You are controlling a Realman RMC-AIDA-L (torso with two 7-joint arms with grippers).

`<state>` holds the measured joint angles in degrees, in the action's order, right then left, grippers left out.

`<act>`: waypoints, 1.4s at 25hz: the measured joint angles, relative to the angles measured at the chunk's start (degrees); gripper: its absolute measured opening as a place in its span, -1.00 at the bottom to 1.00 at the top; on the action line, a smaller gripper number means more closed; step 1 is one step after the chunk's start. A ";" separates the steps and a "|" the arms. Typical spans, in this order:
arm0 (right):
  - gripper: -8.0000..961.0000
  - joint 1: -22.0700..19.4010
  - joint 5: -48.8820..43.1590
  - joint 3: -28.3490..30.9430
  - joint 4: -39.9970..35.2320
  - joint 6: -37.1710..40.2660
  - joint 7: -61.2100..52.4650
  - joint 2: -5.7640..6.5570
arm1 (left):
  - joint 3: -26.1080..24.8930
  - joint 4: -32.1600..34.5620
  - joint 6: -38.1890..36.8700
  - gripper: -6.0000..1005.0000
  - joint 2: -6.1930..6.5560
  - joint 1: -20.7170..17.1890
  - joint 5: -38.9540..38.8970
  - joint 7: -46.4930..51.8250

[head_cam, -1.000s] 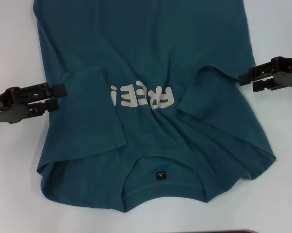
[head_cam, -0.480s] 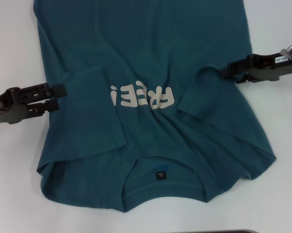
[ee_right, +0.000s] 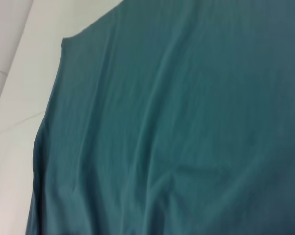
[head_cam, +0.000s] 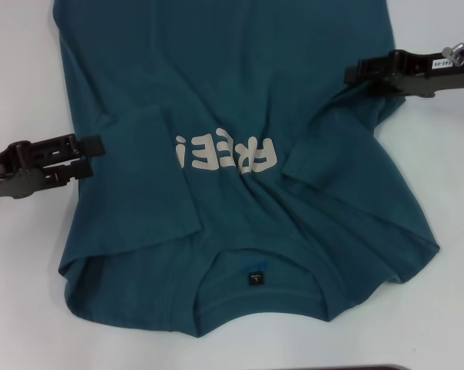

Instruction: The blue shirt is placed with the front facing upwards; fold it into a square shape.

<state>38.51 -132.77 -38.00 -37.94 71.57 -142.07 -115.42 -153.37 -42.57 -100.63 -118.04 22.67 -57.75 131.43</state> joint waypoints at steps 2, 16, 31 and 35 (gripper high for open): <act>0.34 0.05 0.07 -0.22 0.19 -1.09 0.01 0.02 | 0.00 0.15 0.08 0.62 0.00 0.08 0.00 -0.01; 0.34 1.29 0.94 -2.97 2.64 -8.74 0.12 0.40 | 0.00 0.74 0.53 0.61 0.00 0.52 0.01 -0.12; 0.33 -6.31 26.64 4.39 2.17 18.04 20.23 5.21 | 0.00 0.74 -0.29 0.60 -0.16 -0.68 0.01 -7.92; 0.33 -6.54 22.32 3.87 2.67 26.27 18.61 6.47 | 0.01 1.32 -3.00 0.60 0.36 -1.34 0.22 -7.98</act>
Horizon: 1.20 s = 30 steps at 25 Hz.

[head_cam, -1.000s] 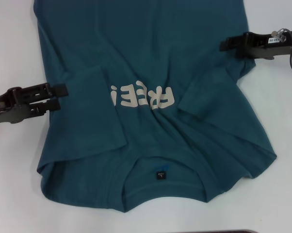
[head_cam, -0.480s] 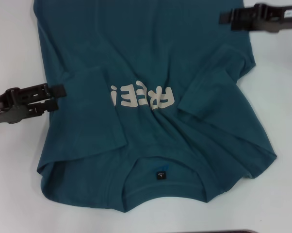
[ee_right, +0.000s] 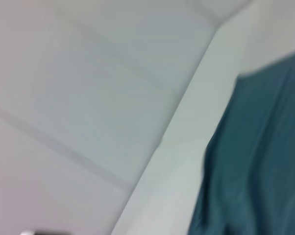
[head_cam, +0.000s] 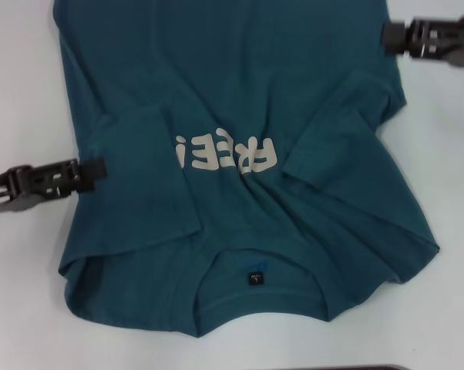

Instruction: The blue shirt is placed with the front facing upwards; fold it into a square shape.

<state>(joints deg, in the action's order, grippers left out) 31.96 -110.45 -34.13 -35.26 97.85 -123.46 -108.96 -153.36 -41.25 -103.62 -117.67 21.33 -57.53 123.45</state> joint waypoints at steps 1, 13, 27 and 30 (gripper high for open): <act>0.33 -0.11 -1.04 0.00 -0.39 2.10 -0.62 0.04 | -0.01 0.44 -0.97 0.60 0.44 -0.28 0.00 0.41; 0.31 -1.66 -12.21 0.63 -1.63 5.50 -2.37 -0.47 | -0.46 1.90 -4.91 0.60 2.83 -7.92 0.75 7.17; 0.29 -1.82 -12.33 0.72 -1.65 4.78 -2.49 -0.26 | 0.31 -0.96 -2.03 0.59 1.17 -8.89 8.59 4.42; 0.29 -1.89 -12.34 0.76 -1.57 4.66 -2.54 -0.17 | 0.29 -1.46 -0.19 0.59 0.76 -8.83 10.86 4.19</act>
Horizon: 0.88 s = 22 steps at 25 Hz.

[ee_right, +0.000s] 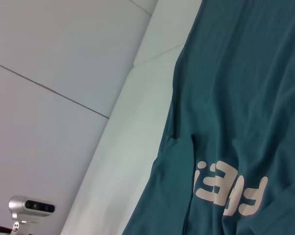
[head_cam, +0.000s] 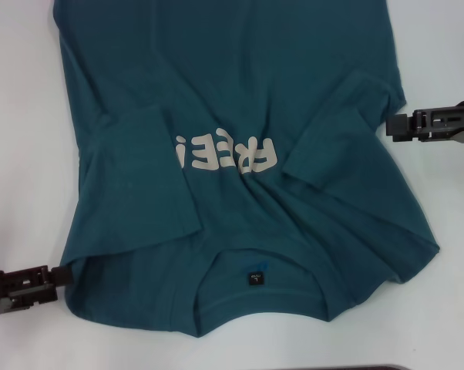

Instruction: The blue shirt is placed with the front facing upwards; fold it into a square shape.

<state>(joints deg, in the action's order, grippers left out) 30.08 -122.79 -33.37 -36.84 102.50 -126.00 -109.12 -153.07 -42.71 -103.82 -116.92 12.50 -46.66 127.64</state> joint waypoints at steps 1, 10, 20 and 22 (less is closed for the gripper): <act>0.29 -0.02 0.00 0.05 0.05 -0.01 -0.02 0.03 | -0.09 -0.05 0.47 0.59 -0.19 0.02 0.35 -0.12; 0.28 -0.02 0.22 0.55 0.16 -0.02 -0.12 0.06 | 0.06 -2.08 1.61 0.58 -1.85 0.10 0.62 -0.69; 0.27 -0.02 0.38 0.78 0.46 0.04 -0.12 0.23 | -0.01 -2.19 2.06 0.58 -2.48 0.97 0.80 -0.29; 0.26 -0.02 0.40 0.82 0.46 0.10 -0.12 0.23 | 0.03 -2.20 2.06 0.58 -2.60 1.25 0.84 -0.24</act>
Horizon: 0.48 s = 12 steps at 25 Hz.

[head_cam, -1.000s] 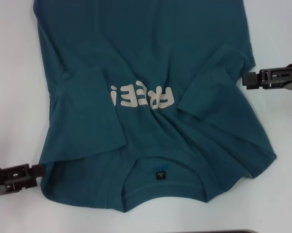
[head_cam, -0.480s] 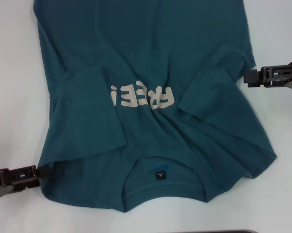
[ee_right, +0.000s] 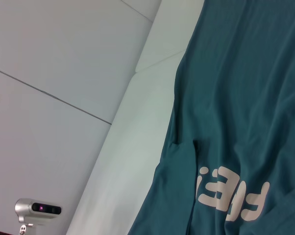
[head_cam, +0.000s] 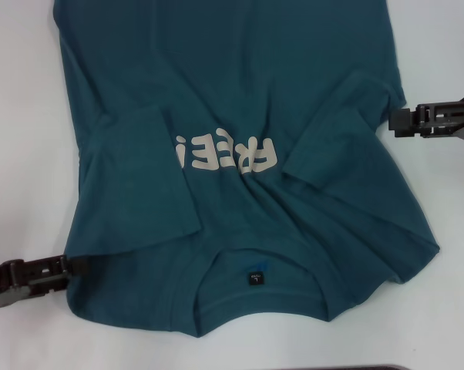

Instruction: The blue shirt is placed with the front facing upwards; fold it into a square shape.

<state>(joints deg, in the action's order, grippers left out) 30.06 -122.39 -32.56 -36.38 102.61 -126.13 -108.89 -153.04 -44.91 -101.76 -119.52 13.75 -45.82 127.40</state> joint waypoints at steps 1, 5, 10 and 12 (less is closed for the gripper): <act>0.26 0.00 0.01 0.02 0.00 0.06 0.00 0.00 | 0.01 0.00 0.00 0.58 -0.10 0.18 0.01 0.03; 0.26 0.00 0.04 0.54 0.00 0.27 0.00 0.00 | 0.32 -0.01 0.01 0.57 -0.37 0.57 0.07 0.56; 0.25 0.00 0.06 1.34 0.00 0.47 0.00 0.05 | 0.45 0.00 0.36 0.57 -0.40 1.10 1.33 1.51; 0.25 0.00 0.06 1.37 0.00 0.48 0.00 0.09 | 0.32 0.00 0.36 0.57 -0.40 1.22 1.38 1.55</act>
<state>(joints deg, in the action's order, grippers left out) 30.06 -122.34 -31.19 -36.38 103.09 -126.12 -108.80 -152.72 -44.91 -101.40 -119.92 14.97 -44.44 128.95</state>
